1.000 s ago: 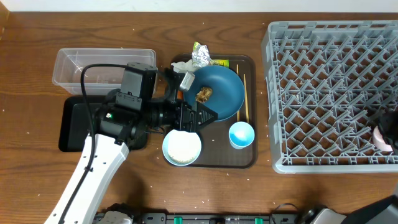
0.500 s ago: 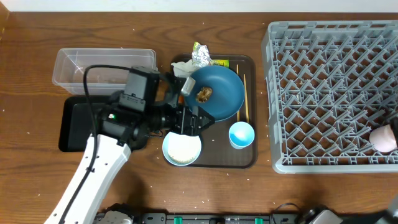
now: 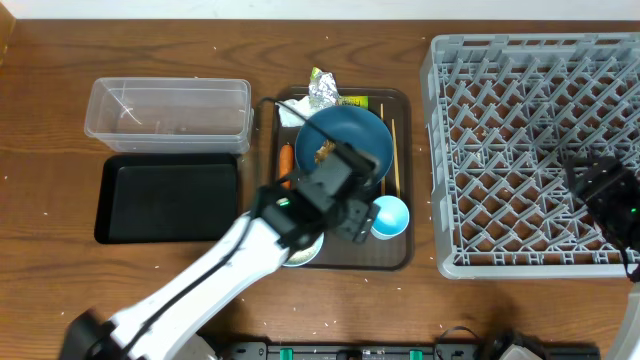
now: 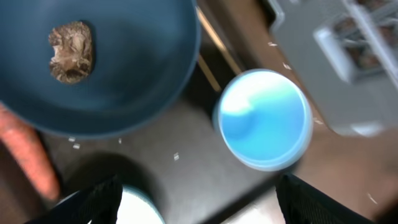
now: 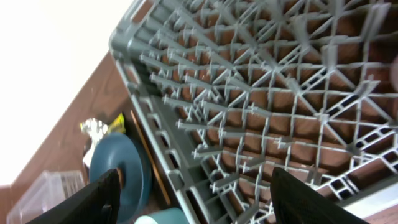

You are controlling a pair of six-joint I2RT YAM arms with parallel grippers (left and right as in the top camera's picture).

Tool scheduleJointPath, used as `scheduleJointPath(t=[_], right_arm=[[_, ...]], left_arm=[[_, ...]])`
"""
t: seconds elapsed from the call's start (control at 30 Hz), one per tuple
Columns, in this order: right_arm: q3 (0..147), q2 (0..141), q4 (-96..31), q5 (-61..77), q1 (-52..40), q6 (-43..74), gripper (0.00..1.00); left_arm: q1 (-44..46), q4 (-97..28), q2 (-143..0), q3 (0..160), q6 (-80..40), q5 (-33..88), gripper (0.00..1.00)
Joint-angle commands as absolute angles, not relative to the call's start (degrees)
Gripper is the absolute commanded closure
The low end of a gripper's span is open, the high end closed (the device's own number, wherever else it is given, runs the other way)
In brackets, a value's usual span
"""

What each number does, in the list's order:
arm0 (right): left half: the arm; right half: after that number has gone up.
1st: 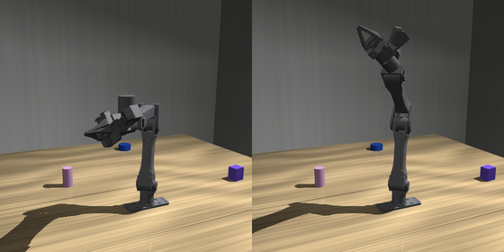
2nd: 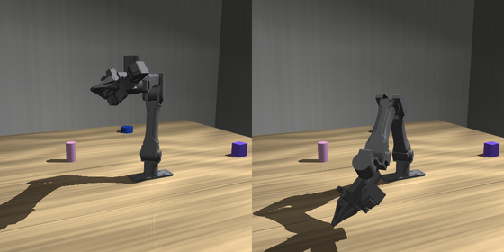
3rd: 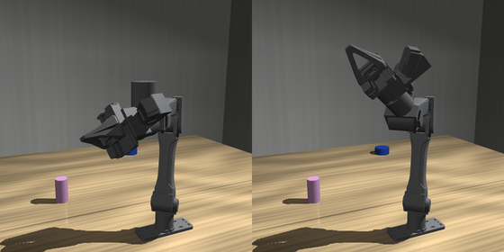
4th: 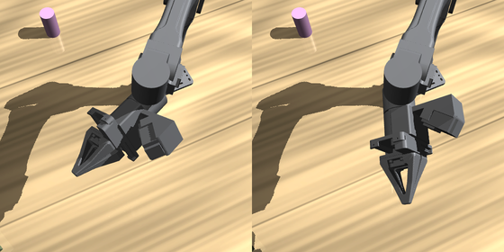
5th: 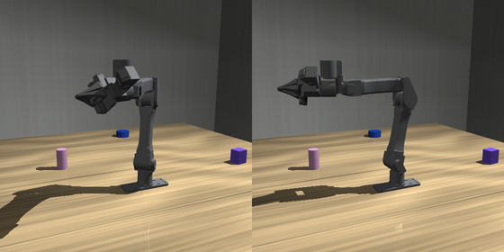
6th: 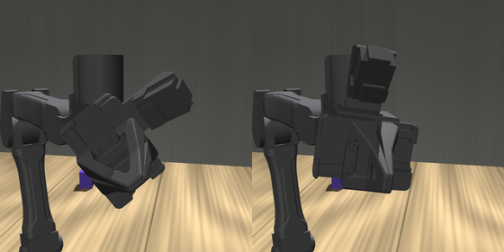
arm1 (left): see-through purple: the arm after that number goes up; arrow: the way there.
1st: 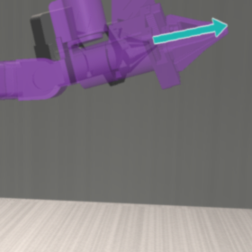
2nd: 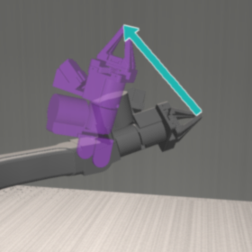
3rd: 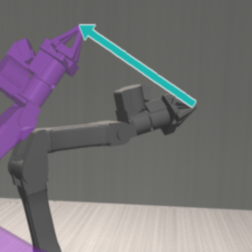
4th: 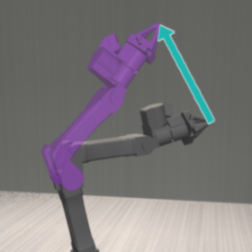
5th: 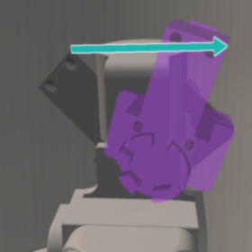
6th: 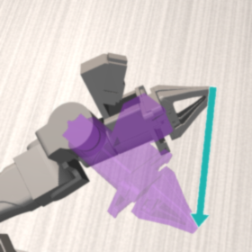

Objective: Sort waste into correct bins and load items into the dishwasher rack

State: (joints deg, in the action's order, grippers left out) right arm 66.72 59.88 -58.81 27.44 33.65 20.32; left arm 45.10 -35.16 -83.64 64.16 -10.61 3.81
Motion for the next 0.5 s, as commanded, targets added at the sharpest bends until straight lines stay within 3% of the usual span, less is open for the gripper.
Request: scheduleJointPath(t=[0.0, 0.13, 0.33, 0.47], right_arm=[[67.48, 59.92, -59.86, 28.75, 32.12, 16.75, 0.3], [67.48, 59.92, -60.75, 28.73, 31.94, 16.16, 0.3], [67.46, 59.99, -60.95, 28.73, 31.94, 15.97, 0.3], [67.44, 60.01, -61.14, 28.73, 31.94, 15.99, 0.3]], left_arm=[[45.08, -32.99, -88.36, 64.4, -15.57, -3.36, 0.2], [45.28, -28.88, -92.38, 64.4, -16.08, 0.45, 0.21], [45.74, -27.73, -97.58, 64.4, -18.35, 4.73, 0.32], [45.74, -27.7, -99.46, 64.4, -18.33, 5.19, 0.51]])
